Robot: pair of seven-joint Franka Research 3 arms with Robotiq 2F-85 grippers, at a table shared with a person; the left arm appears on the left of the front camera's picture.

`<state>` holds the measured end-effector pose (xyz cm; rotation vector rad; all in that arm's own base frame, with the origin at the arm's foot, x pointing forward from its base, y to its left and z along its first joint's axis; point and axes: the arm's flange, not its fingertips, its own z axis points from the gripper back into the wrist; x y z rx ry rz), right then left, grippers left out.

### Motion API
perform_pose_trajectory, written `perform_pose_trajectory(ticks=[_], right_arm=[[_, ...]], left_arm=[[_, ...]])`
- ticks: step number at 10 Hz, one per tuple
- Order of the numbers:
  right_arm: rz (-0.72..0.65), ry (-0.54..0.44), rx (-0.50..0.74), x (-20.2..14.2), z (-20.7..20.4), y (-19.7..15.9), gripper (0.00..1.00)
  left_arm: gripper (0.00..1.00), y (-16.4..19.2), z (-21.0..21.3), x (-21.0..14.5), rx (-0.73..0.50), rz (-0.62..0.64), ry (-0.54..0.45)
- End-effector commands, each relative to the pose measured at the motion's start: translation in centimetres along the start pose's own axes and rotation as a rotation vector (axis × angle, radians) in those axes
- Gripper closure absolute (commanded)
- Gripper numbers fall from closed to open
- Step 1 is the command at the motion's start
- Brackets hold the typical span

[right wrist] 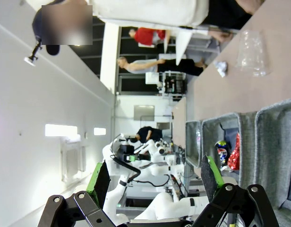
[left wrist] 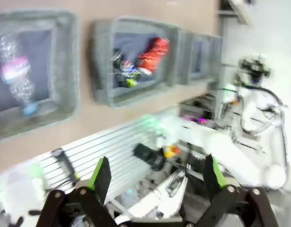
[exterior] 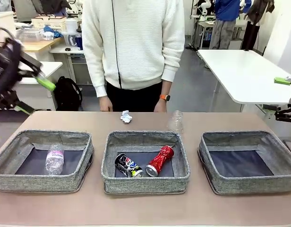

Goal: Sort the waste into the appropriate baskets.
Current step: Place the picked waste into the Fabric basket indicated by the person.

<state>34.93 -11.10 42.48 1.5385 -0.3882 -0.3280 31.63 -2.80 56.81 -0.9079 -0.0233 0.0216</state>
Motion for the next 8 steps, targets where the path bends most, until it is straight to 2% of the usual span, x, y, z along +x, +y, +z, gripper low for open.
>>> perform_pose_trajectory(ticks=[1, 3, 5, 6, 7, 8], right_arm=[[0.02, -0.004, 0.02, 0.1, -0.1, 0.1, 0.0], [0.02, -0.004, 0.02, 0.1, -0.1, 0.1, 0.0], [0.02, -0.004, 0.02, 0.1, -0.1, 0.1, 0.0], [0.02, -0.004, 0.02, 0.1, -0.1, 0.1, 0.0], [0.02, -0.004, 0.02, 0.1, -0.1, 0.1, 0.0], [0.02, -0.004, 0.02, 0.1, -0.1, 0.1, 0.0]], left_arm=[[0.0, 6.1, 3.0, 0.4, -0.579, -0.019, 0.133], [0.0, 12.4, 7.2, -1.4, -0.818, 0.041, -0.04], [0.0, 15.6, 9.0, -3.1, -0.857, 0.095, -0.183], [0.0, 16.7, 9.1, -3.1, -0.862, 0.125, -0.145], [0.0, 16.8, 8.3, -2.4, -0.764, 0.212, -0.026], [0.0, 17.3, 10.1, -4.0, -0.85, 0.115, -0.164]])
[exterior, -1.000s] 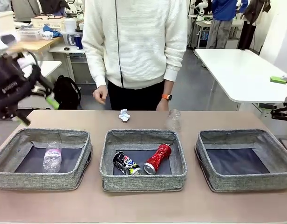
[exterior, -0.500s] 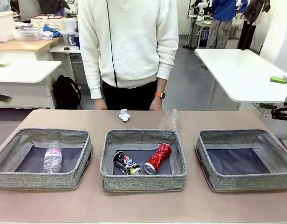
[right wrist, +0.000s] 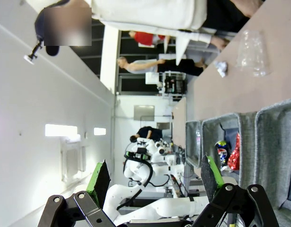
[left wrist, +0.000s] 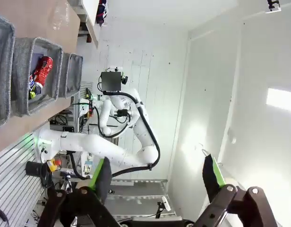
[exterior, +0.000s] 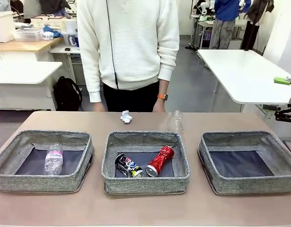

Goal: Sort the waste into the appropriate baskets.
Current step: Place the picked waste into the Fabric basket indicated by the person, then pick up the waste item pointed out by the person.

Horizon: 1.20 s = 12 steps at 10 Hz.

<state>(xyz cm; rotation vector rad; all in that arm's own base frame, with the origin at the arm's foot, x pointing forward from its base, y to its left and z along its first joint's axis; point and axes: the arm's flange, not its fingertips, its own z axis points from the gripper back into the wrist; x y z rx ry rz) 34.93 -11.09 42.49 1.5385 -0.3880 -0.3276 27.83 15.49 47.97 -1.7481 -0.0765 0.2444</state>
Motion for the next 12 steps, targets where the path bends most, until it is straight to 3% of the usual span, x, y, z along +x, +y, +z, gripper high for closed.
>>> perform_pose_trajectory(ticks=[1, 12], right_arm=[[0.02, -0.005, 0.02, 0.08, -0.11, 0.12, 0.0], [0.02, -0.005, 0.02, 0.08, -0.11, 0.12, 0.0]], left_arm=[[0.0, -1.37, 0.08, -0.82, -0.013, -0.064, -0.008], [0.0, -1.37, 0.08, -0.82, -0.013, -0.064, -0.008]])
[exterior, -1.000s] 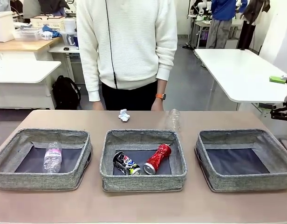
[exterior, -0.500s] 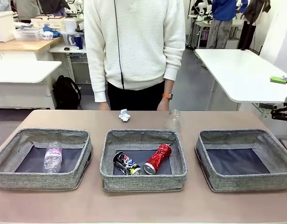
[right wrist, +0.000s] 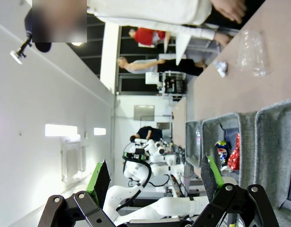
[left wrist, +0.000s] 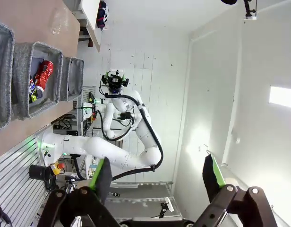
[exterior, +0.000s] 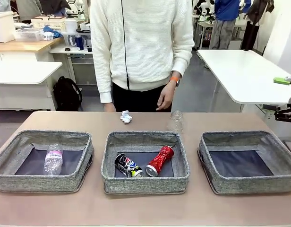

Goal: Sort the waste into the appropriate baskets.
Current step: Pick up the waste item pointed out by the person.

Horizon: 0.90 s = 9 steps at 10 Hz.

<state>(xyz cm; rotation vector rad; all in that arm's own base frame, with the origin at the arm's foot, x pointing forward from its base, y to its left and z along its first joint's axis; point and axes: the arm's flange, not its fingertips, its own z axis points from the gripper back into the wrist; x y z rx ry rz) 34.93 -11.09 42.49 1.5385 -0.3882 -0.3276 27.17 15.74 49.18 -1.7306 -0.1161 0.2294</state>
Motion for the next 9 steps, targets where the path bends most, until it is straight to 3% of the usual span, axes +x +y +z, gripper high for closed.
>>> perform_pose_trajectory(ticks=[1, 9], right_arm=[[0.02, -0.004, 0.02, 0.08, -0.12, 0.11, 0.0], [0.02, -0.004, 0.02, 0.08, -0.12, 0.11, 0.0]], left_arm=[[0.0, -0.2, -0.09, -0.06, -0.027, -0.028, 0.004], [0.0, -0.2, -0.09, -0.06, -0.027, -0.028, 0.004]])
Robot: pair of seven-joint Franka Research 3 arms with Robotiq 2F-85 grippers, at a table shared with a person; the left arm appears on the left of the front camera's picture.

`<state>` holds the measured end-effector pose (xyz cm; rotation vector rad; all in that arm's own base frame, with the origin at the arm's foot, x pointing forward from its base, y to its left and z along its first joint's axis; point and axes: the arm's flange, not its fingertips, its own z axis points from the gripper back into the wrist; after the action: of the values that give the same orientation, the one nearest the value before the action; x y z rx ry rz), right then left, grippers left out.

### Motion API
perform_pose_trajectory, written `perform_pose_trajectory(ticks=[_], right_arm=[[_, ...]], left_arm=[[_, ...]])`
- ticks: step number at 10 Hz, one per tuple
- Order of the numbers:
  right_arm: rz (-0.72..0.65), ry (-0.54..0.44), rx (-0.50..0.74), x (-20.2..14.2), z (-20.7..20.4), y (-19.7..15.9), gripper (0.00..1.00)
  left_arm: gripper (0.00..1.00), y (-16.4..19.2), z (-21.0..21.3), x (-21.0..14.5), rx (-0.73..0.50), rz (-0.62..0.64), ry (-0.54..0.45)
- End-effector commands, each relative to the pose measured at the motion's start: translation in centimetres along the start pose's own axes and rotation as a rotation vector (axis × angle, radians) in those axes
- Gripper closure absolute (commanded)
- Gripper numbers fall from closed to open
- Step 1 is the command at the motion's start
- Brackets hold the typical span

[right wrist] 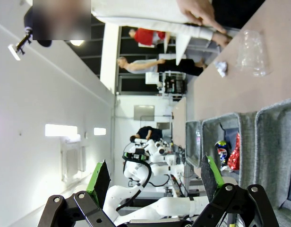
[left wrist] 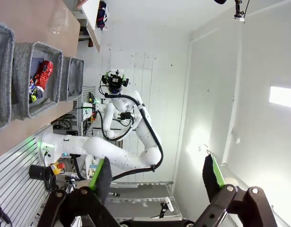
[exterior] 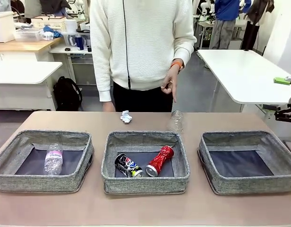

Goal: Sort the waste into the appropriate baskets.
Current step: Pick up the waste item pointed out by the person.

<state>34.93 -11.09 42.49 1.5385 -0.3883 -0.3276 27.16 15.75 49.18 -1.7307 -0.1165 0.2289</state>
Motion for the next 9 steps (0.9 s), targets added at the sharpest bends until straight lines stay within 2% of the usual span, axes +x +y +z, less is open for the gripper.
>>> perform_pose_trajectory(ticks=[1, 2, 3, 5, 6, 7, 8, 9], right_arm=[[0.0, 0.0, 0.0, 0.0, 0.0, 0.0, 0.0], [0.017, -0.098, -0.116, 0.0, -1.2, 0.6, 0.0], [0.036, -0.182, -0.305, 0.1, -4.3, 2.4, 0.0], [0.204, -0.256, -0.751, 0.7, -14.7, 7.0, 0.0], [0.316, -0.236, -0.938, 0.2, -19.9, 7.8, 0.0], [0.416, -0.099, -1.035, -0.5, -24.4, 7.6, 0.0], [0.476, 0.032, -1.105, -1.3, -28.2, 6.5, 0.0], [0.492, 0.112, -1.135, -2.0, -29.8, 5.7, 0.0]], left_arm=[[0.0, -0.2, -0.1, -0.1, -0.027, -0.027, 0.004], [0.0, -0.2, -0.1, -0.1, -0.027, -0.027, 0.004], [0.0, -0.2, -0.1, -0.1, -0.027, -0.027, 0.004], [0.0, -0.2, -0.1, -0.1, -0.027, -0.027, 0.004], [0.0, -0.2, -0.1, -0.1, -0.027, -0.027, 0.004], [0.0, -0.2, -0.1, -0.1, -0.027, -0.027, 0.004], [0.0, -0.2, -0.1, -0.1, -0.027, -0.027, 0.004], [0.0, -0.2, -0.1, -0.1, -0.027, -0.027, 0.004]])
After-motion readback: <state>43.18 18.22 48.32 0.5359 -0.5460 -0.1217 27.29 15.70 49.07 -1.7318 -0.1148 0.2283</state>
